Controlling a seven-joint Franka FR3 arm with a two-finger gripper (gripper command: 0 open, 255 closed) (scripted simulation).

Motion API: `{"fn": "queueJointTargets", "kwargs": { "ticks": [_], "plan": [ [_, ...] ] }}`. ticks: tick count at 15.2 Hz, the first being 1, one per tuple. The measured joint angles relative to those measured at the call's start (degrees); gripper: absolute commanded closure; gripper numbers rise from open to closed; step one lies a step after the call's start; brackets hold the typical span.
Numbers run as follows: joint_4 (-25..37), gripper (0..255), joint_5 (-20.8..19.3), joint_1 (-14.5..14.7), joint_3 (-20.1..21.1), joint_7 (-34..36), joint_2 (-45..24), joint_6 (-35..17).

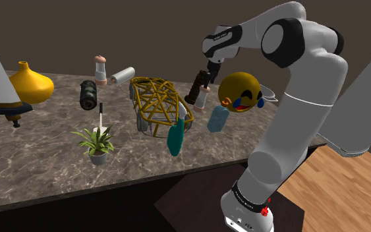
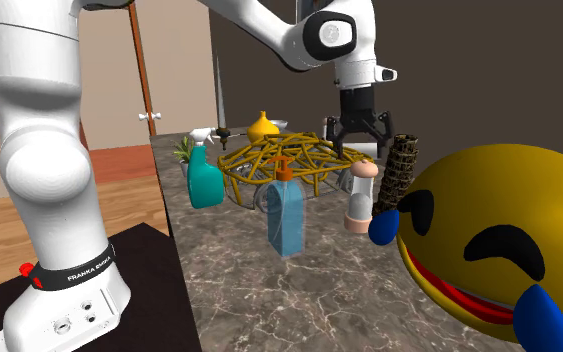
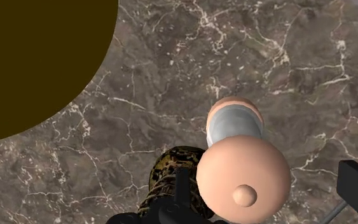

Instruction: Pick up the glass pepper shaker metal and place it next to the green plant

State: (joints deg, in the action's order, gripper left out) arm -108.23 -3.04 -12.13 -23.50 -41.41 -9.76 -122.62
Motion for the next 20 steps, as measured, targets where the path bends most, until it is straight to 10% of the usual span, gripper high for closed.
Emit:
{"fn": "queueJointTargets", "kwargs": {
  "ticks": [13, 14, 20],
  "plan": [
    [-1.3, 0, 1.53, -0.87, 0.09, -1.15, -3.51, -4.68],
    [-1.3, 255, 1.53, -0.87, 0.09, -1.15, -3.51, -4.68],
    [-1.32, 255, 1.52, -0.88, 0.07, -1.15, -3.46, -4.71]
  ]
}}
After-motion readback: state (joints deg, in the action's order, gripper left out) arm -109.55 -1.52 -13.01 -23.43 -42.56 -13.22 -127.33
